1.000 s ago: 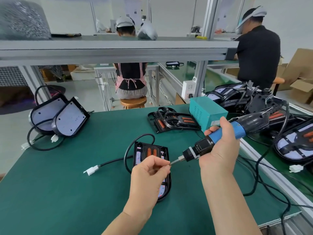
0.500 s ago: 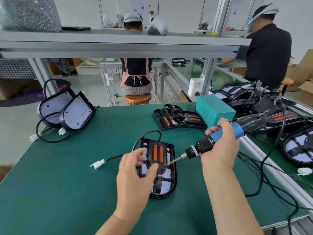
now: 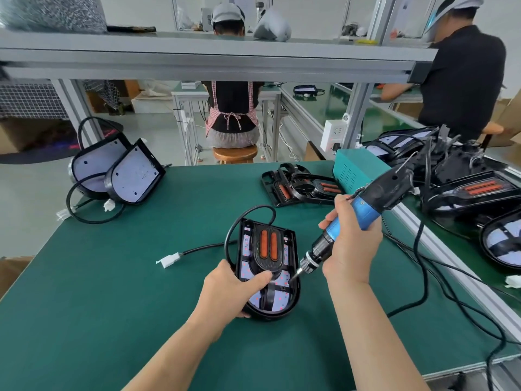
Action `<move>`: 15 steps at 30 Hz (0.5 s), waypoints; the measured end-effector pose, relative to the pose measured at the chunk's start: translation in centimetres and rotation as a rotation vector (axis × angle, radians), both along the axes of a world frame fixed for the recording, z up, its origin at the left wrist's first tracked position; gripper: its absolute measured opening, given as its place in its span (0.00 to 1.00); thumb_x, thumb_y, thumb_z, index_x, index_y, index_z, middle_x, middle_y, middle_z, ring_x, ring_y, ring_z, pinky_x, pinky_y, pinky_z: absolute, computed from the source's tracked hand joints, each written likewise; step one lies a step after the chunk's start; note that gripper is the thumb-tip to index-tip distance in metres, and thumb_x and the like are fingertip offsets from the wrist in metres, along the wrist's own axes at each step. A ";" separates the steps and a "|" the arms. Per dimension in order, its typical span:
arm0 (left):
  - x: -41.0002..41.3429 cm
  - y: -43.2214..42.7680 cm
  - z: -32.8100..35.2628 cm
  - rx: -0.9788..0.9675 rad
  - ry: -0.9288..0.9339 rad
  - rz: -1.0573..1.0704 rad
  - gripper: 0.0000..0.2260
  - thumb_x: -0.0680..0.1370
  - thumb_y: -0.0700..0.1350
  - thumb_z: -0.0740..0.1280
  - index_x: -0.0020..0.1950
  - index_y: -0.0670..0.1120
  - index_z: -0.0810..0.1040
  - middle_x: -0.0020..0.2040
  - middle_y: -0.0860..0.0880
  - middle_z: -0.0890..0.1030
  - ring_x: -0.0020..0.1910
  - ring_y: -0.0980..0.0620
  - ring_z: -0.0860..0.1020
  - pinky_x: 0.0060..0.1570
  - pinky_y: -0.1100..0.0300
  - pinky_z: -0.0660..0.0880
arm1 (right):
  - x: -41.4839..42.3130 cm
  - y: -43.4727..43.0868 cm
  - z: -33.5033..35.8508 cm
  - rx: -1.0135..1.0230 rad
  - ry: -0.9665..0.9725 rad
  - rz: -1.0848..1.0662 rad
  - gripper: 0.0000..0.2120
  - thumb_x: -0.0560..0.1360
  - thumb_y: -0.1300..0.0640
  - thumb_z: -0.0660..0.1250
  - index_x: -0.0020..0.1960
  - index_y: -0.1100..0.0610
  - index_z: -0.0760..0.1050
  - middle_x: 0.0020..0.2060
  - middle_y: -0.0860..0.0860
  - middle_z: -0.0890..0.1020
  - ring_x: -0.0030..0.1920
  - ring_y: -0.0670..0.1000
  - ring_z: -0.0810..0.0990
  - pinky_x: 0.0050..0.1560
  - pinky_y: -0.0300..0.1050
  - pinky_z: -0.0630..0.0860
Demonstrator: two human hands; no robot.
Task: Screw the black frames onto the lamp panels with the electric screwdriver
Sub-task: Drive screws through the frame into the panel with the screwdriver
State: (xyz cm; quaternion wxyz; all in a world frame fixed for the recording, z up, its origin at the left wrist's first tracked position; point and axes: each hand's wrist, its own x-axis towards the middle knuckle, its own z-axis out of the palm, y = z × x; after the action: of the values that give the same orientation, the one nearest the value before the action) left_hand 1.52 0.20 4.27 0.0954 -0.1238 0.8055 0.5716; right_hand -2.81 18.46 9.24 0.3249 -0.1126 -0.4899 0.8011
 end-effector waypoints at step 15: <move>0.4 0.5 -0.2 -0.039 0.016 -0.025 0.35 0.54 0.69 0.75 0.52 0.50 0.72 0.47 0.55 0.82 0.45 0.54 0.81 0.33 0.62 0.75 | -0.1 -0.8 -0.3 0.050 0.041 0.109 0.08 0.73 0.58 0.72 0.47 0.56 0.74 0.29 0.50 0.76 0.27 0.51 0.75 0.32 0.40 0.76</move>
State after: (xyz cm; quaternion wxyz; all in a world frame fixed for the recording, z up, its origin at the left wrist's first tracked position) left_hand 1.95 0.68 4.06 0.0937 -0.1111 0.8189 0.5553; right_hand -2.96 17.67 8.91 0.2934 -0.0610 -0.5084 0.8073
